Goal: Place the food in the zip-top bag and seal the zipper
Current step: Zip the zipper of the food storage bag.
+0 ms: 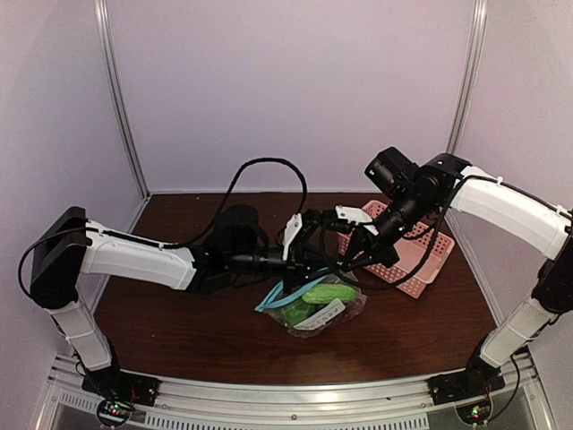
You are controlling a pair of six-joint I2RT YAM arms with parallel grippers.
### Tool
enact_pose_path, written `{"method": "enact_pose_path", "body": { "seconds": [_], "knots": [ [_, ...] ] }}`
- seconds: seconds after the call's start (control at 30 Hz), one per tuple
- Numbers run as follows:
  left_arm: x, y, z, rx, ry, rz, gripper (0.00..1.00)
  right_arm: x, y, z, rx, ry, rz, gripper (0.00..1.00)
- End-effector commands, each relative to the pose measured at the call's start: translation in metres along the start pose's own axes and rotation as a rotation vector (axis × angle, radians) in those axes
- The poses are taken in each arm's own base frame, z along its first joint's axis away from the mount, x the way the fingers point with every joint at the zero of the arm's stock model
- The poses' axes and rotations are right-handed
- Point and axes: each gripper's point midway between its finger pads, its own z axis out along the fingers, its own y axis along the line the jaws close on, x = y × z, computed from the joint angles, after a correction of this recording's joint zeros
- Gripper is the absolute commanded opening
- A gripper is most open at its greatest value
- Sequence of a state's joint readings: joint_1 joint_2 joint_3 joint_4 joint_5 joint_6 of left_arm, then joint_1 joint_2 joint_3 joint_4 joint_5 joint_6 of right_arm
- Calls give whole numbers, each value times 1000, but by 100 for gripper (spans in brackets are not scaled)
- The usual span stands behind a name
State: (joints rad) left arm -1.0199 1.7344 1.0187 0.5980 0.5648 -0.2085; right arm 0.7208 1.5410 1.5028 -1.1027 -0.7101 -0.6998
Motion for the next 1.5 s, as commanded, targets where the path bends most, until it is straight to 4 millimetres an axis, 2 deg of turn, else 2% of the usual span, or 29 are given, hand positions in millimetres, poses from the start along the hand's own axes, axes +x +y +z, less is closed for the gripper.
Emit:
{"method": "enact_pose_path", "body": {
  "seconds": [0.0, 0.13, 0.37, 0.5, 0.7, 0.87, 1.07, 1.33, 1.47],
  "knots": [
    [11, 5, -2, -17, 41, -36, 0, -5, -9, -10, 53, -42, -16, 0],
    [19, 5, -16, -43, 70, -61, 0, 4, -17, -19, 79, -56, 7, 0],
    [50, 3, -34, -77, 149, -107, 0, 19, -27, -30, 105, -73, 36, 0],
    [54, 0, -46, -105, 166, -115, 0, 28, -40, -41, 150, -79, 65, 0],
    [68, 0, -67, -173, 218, -112, 0, 53, -60, -54, 210, -58, 110, 0],
    [85, 0, -87, -226, 248, -126, 0, 70, -69, -57, 225, -53, 150, 0],
    [97, 2, -101, -276, 265, -131, 0, 74, -72, -54, 225, -63, 164, 0],
    [118, 11, -105, -331, 315, -152, 0, 78, -75, -47, 209, -61, 182, 0],
    [119, 12, -106, -338, 314, -156, 0, 81, -73, -42, 187, -64, 185, 0]
  ]
}}
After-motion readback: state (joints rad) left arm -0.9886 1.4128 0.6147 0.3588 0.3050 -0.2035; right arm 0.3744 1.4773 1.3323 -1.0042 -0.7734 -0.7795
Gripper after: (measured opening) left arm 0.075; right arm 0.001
